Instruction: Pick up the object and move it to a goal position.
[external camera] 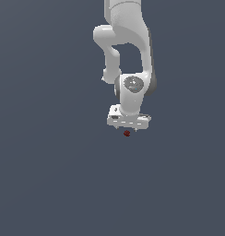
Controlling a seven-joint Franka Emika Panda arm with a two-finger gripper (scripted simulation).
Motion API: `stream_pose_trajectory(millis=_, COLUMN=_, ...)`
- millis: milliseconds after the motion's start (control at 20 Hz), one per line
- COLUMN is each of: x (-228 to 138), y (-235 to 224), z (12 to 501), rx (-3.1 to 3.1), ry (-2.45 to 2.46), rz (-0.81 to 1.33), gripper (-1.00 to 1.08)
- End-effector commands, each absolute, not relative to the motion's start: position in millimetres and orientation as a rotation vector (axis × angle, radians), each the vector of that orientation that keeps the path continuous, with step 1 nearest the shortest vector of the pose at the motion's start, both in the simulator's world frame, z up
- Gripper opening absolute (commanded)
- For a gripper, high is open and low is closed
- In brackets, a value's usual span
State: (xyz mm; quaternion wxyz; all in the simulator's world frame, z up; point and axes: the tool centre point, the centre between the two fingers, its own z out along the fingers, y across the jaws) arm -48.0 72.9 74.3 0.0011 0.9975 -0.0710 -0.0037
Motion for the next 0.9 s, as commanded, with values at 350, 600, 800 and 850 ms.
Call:
stream_pose_trajectory(millis=350, x=-53, y=82, z=66, rx=3.132, ry=-0.241, rz=-0.003, gripper=1.00)
stream_pose_trajectory(millis=600, x=-54, y=82, z=51, rx=3.132, ry=-0.242, rz=-0.002, gripper=1.00)
stream_pose_trajectory(millis=800, x=-54, y=82, z=31, rx=3.132, ry=-0.244, rz=-0.001, gripper=1.00)
stream_pose_trajectory(millis=850, x=-55, y=82, z=27, rx=3.132, ry=-0.245, rz=0.000, gripper=1.00)
